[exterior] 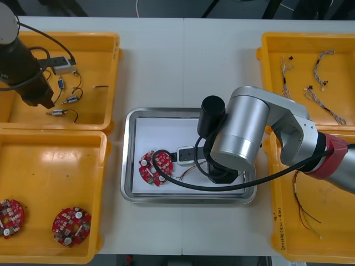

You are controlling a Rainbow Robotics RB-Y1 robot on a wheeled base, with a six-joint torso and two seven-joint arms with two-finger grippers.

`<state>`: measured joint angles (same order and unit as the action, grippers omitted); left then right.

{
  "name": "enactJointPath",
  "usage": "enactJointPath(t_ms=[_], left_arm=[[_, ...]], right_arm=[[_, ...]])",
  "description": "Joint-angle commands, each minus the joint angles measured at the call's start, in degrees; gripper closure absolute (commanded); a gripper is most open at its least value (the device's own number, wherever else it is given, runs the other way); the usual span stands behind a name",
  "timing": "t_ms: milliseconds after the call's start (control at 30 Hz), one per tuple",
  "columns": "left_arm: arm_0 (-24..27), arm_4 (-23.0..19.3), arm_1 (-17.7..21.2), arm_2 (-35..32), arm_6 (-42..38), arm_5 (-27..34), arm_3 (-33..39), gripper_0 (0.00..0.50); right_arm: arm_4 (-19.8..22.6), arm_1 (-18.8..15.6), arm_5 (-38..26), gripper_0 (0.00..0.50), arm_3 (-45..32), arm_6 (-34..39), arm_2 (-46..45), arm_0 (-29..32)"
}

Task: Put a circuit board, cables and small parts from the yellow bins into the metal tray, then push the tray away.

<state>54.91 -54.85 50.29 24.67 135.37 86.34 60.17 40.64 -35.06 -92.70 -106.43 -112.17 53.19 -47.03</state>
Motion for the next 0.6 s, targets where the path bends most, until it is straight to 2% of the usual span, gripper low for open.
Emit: enactJointPath(t_ms=[33, 300, 500, 600], left_arm=[[3.0, 0.6, -0.8, 1.7, 4.0, -2.1, -0.4, 0.000], [3.0, 0.2, -0.8, 6.4, 4.2, -5.3, -0.4, 0.000], [3.0, -0.2, -0.9, 8.1, 4.2, -5.9, -0.5, 0.000], [3.0, -0.2, -1.1, 8.5, 4.2, -6.1, -0.6, 0.000]], right_arm=[[0.6, 0.7, -0.8, 0.000, -1.5, 2.2, 0.5, 0.4], [-2.9, 0.4, -2.9, 0.000, -7.0, 2.8, -1.7, 3.4], [-3.0, 1.2, -7.2, 0.000, -9.1, 3.0, -2.4, 3.8], [-3.0, 1.5, -7.2, 0.000, -9.2, 3.0, -2.4, 3.8]])
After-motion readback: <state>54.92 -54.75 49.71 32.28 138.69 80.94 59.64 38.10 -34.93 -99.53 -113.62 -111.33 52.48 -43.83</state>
